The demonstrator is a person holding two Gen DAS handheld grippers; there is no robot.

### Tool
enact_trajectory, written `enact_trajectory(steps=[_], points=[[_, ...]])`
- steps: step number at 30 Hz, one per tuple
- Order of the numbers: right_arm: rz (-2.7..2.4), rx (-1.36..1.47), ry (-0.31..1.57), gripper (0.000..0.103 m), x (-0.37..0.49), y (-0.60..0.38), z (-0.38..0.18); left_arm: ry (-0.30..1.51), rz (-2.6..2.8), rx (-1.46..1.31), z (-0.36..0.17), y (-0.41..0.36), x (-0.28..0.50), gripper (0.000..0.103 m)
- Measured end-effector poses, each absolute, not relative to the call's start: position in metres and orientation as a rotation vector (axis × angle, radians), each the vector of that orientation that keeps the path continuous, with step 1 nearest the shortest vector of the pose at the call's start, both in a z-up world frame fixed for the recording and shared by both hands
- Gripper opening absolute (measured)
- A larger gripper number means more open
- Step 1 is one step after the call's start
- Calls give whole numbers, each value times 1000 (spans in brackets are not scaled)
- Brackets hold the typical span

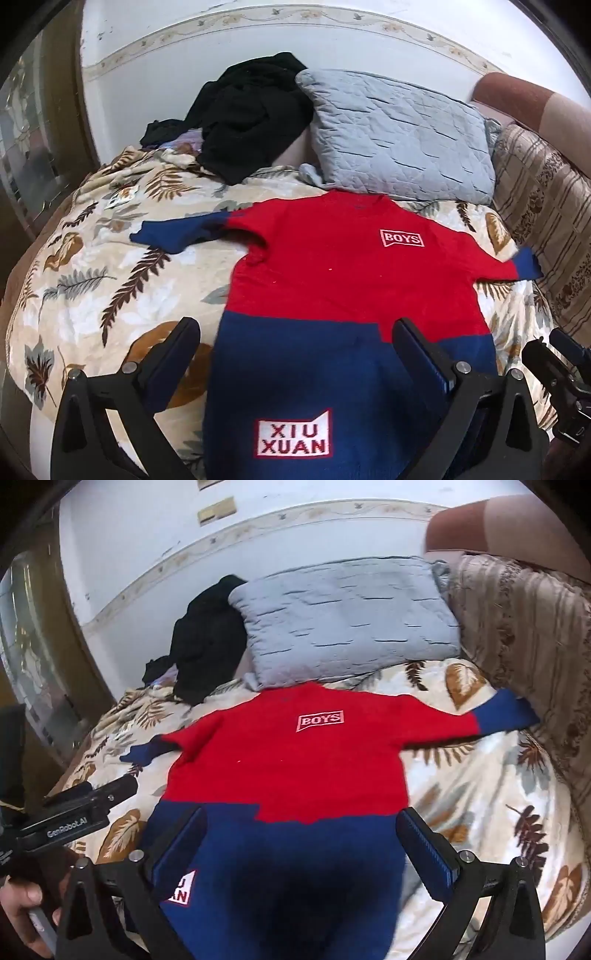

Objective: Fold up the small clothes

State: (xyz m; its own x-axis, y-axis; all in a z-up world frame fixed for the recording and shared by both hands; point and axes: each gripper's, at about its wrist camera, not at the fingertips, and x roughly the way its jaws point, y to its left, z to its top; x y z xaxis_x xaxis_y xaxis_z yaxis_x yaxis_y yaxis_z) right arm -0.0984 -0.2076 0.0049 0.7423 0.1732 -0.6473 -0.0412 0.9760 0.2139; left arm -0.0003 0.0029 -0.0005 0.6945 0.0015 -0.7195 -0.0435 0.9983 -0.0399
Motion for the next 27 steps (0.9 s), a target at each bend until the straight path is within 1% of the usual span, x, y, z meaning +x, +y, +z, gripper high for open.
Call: enact_trajectory(steps=[10,23,27], points=[[115,179,692,103,-93,-199,29,808,23,-63,-1,5,-5,103],[104,171,701,103,-88,-195,28,822,21,-69,0,2,-3,103],[104,175,703,103,-88,-196,28,795,25,-55,0,1,-3,103]])
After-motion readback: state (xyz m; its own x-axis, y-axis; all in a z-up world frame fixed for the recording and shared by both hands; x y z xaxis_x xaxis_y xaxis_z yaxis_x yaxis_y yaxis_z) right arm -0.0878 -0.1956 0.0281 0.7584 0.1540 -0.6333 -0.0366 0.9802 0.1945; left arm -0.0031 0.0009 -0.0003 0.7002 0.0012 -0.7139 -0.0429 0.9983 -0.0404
